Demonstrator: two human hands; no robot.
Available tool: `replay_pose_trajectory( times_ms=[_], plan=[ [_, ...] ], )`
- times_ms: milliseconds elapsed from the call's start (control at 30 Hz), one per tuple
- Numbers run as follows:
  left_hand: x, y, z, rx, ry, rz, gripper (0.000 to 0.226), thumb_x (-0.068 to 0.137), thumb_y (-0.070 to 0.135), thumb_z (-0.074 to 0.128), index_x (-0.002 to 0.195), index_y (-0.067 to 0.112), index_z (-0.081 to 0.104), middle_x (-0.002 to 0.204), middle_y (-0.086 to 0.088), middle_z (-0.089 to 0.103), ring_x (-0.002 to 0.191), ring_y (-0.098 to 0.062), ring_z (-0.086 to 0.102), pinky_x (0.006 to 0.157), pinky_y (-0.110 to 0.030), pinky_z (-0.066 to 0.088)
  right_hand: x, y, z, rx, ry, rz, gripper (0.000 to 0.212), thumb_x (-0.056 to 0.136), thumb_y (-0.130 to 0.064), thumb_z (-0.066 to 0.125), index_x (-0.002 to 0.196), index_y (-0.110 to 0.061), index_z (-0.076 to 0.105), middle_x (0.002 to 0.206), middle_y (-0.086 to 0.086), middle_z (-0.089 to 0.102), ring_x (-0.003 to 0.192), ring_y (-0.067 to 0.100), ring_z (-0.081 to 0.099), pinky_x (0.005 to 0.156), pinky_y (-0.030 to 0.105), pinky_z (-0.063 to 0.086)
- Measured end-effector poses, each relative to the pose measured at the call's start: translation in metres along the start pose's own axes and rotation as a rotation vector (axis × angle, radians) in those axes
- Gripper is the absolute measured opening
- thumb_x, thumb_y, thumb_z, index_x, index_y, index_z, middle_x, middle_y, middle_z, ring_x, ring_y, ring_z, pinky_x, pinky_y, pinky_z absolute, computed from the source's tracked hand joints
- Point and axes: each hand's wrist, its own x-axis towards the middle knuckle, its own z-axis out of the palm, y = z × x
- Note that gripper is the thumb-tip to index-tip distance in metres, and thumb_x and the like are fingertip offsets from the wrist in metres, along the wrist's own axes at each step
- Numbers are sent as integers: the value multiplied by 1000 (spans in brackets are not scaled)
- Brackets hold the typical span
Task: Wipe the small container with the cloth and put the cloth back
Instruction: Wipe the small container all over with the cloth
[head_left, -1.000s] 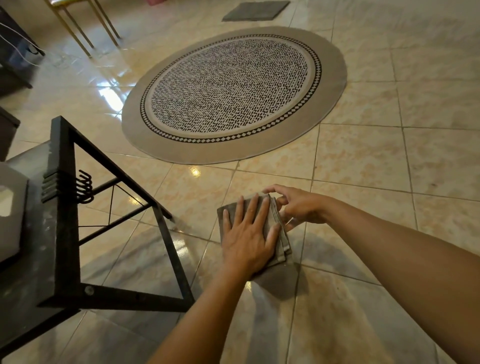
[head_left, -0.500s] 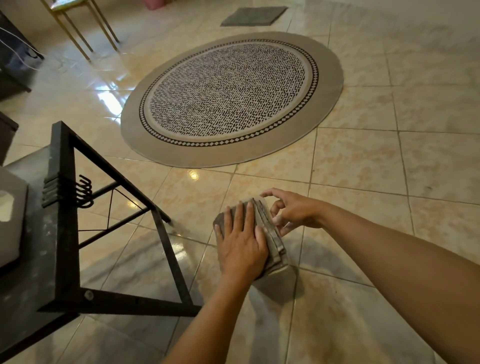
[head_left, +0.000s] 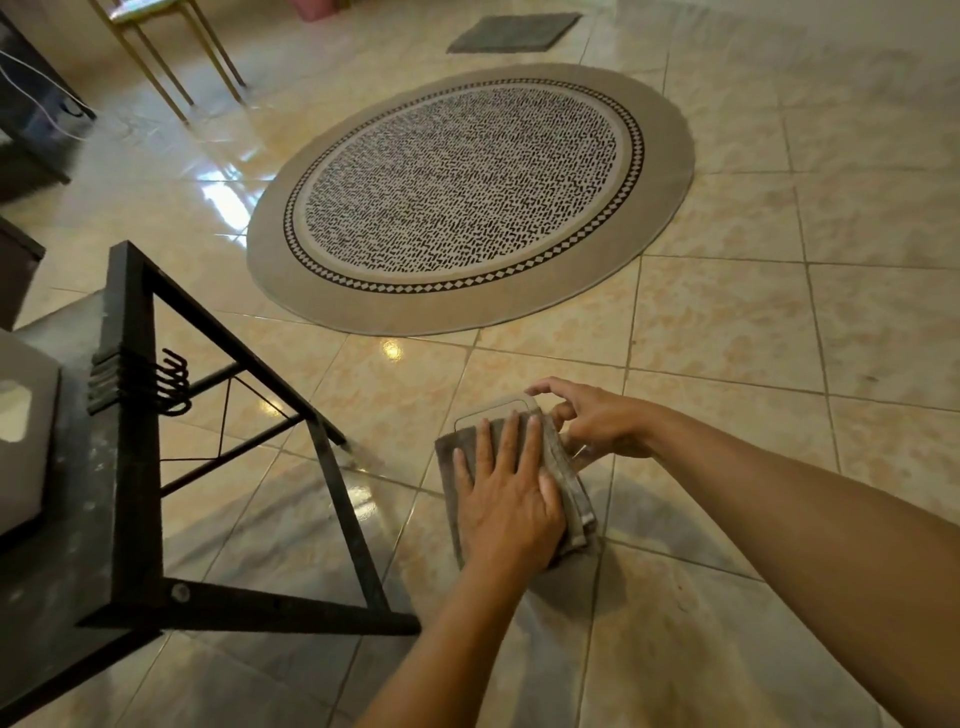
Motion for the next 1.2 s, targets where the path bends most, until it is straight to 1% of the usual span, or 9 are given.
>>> replay_pose_trajectory(
  times_ms=[100,267,367,433,600,733,900,1100,1200],
  plan=[
    [29,-6,-4,14,12,17,60,104,44,16,157,37,-12,165,9,-21,150,-18,-27,123,-50,-12,-1,-1,2,-10,10,-10,81,82,23,48,145,-26,37,117,21,61,88,28,67,67,41,61],
    [15,-18,-7,-40,2,-129,63,101,45,9,155,34,-20,164,4,-26,148,-21,-31,122,-54,-10,0,-2,3,21,26,18,79,85,20,53,147,-26,36,95,15,54,76,22,63,62,33,60],
    [-14,5,3,2,-34,-45,63,102,50,9,154,35,-23,160,5,-33,146,-21,-35,121,-53,-15,1,-1,1,-14,15,20,80,83,22,48,146,-25,36,100,20,55,82,26,63,63,35,60],
    [-5,3,3,4,-8,-24,62,103,51,11,156,36,-18,162,7,-29,147,-20,-33,121,-52,-15,2,-1,3,-24,13,20,81,83,23,47,147,-25,35,104,23,57,83,27,64,65,38,60],
    [-9,-27,-1,-44,1,-162,61,103,50,7,153,36,-25,164,5,-28,146,-20,-36,122,-52,-13,1,-4,6,-9,40,15,77,87,18,56,146,-27,35,89,10,49,72,21,61,65,38,62],
    [-34,5,8,9,-38,-86,65,101,56,7,153,35,-26,159,5,-37,144,-23,-39,116,-52,-24,2,-5,6,-28,25,17,78,86,21,51,147,-26,36,87,9,48,71,19,58,58,33,59],
    [-7,-20,-1,10,-24,-113,65,102,57,9,155,34,-22,163,4,-29,147,-20,-34,121,-52,-15,1,-4,8,-29,39,10,76,87,19,52,146,-26,34,87,9,50,71,19,61,65,38,62],
    [-39,2,6,34,-39,-87,68,100,60,7,153,34,-26,160,6,-36,144,-21,-39,117,-51,-24,2,-6,9,-55,17,4,76,87,19,52,146,-25,36,84,8,49,68,17,59,62,35,59],
    [-18,0,3,48,-47,-90,67,100,60,5,154,32,-24,161,5,-33,146,-22,-36,119,-54,-18,2,-5,10,-49,21,5,78,86,21,50,147,-25,35,84,9,50,71,19,59,66,38,60]
  ],
)
